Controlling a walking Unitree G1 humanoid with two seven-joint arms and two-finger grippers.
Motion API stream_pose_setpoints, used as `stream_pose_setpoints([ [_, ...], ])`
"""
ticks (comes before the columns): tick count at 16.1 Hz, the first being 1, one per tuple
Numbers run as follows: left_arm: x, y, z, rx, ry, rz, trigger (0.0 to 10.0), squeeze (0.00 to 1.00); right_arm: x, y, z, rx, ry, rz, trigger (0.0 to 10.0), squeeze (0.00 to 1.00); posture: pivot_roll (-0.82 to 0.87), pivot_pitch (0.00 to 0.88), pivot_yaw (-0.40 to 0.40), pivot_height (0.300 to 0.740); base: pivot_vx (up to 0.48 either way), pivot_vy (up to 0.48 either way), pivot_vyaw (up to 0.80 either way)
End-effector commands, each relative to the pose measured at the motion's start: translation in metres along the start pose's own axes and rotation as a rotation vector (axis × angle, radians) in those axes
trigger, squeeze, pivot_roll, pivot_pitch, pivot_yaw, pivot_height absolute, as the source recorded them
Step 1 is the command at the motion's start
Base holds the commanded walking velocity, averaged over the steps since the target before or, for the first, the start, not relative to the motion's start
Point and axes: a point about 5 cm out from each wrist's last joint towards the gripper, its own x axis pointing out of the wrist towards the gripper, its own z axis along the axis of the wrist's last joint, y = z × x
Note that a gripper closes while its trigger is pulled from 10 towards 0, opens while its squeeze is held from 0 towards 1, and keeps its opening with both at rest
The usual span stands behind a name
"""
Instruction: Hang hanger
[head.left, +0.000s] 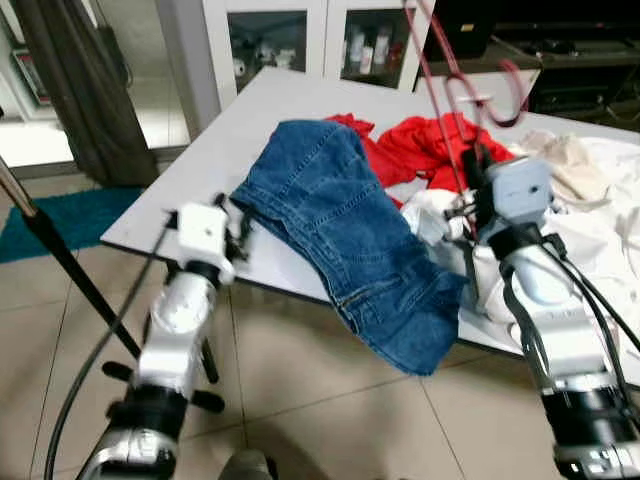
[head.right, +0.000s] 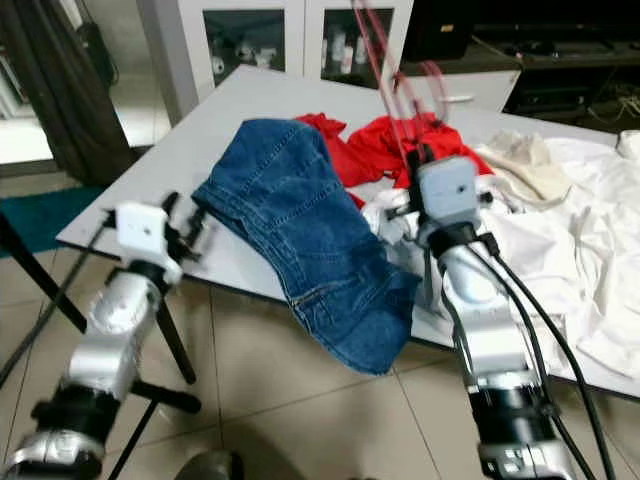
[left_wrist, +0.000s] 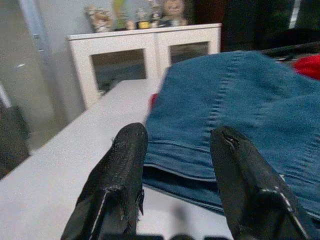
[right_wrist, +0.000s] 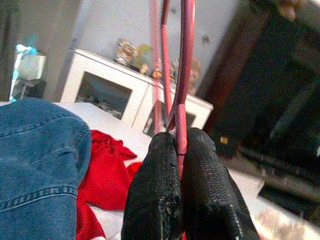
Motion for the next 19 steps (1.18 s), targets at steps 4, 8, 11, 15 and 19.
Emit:
stream_pose_setpoints([
  [4, -0.013, -0.007, 0.015, 0.041, -0.033, -0.065, 10.0, 0.00, -0.014, -0.002, 0.008, -0.158, -0.061, -0.020, 10.0, 0.00, 0.18, 0.005, -0.009, 0.740, 0.000, 0.000, 0.00],
  [8, -0.020, -0.012, 0.024, 0.082, -0.060, -0.080, 10.0, 0.00, -0.044, 0.004, -0.001, -0.215, -0.026, -0.065, 10.0, 0.00, 0.19, 0.006, -0.007, 0.740, 0.000, 0.000, 0.00],
  [11, -0.021, -0.020, 0.027, 0.077, -0.074, -0.101, 10.0, 0.00, -0.055, 0.003, -0.003, -0.250, -0.018, -0.095, 10.0, 0.00, 0.18, 0.005, -0.007, 0.740, 0.000, 0.000, 0.00],
  [15, -0.019, -0.026, 0.024, 0.097, -0.046, -0.127, 10.0, 0.00, -0.054, 0.008, -0.004, -0.258, -0.016, -0.106, 10.0, 0.00, 0.17, 0.000, -0.004, 0.740, 0.000, 0.000, 0.00],
  [19, -0.020, -0.030, 0.025, 0.096, -0.042, -0.143, 10.0, 0.00, -0.048, 0.011, -0.004, -0.250, -0.020, -0.110, 10.0, 0.00, 0.17, 0.014, 0.004, 0.740, 0.000, -0.312, 0.00],
])
